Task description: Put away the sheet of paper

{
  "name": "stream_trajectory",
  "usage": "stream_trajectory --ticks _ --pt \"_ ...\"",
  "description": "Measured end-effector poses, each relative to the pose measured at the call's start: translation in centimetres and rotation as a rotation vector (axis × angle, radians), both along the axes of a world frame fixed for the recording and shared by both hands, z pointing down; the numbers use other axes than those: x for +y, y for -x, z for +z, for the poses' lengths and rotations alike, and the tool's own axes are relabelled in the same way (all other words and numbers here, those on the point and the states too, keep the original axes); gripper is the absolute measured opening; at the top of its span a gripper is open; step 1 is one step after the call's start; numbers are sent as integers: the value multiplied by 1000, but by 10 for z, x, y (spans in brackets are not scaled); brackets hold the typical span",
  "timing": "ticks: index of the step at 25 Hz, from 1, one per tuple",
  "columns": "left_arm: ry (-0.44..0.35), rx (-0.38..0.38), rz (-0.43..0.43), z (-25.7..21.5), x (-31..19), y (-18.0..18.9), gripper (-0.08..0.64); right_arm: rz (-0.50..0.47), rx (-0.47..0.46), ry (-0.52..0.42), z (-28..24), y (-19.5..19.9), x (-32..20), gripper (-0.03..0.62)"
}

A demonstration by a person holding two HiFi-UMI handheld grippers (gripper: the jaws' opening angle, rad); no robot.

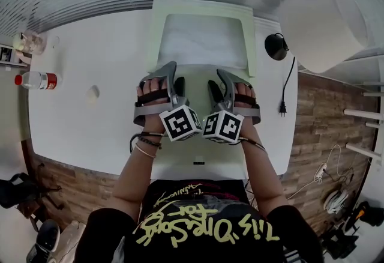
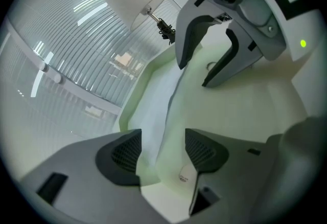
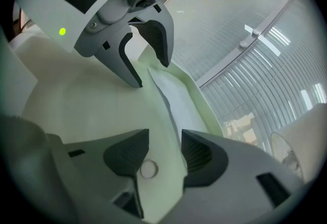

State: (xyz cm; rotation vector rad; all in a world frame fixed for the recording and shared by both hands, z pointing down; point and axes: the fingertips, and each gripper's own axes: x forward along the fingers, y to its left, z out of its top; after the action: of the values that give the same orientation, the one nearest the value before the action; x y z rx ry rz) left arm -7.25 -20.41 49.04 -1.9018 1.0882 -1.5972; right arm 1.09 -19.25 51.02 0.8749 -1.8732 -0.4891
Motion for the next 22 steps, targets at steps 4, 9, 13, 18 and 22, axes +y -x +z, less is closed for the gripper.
stream_trajectory --ticks 4,9,13,18,22 --pt "6 13 4 1 7 -3 259 6 1 0 0 0 7 186" --pt "7 14 17 3 14 -7 259 7 6 4 3 0 15 186" --pt "10 9 17 3 20 -5 259 11 9 6 1 -1 21 186" --pt "15 17 14 6 28 -2 259 16 18 11 4 -3 28 186" --pt "16 17 25 8 35 1 259 24 19 12 4 -3 33 186"
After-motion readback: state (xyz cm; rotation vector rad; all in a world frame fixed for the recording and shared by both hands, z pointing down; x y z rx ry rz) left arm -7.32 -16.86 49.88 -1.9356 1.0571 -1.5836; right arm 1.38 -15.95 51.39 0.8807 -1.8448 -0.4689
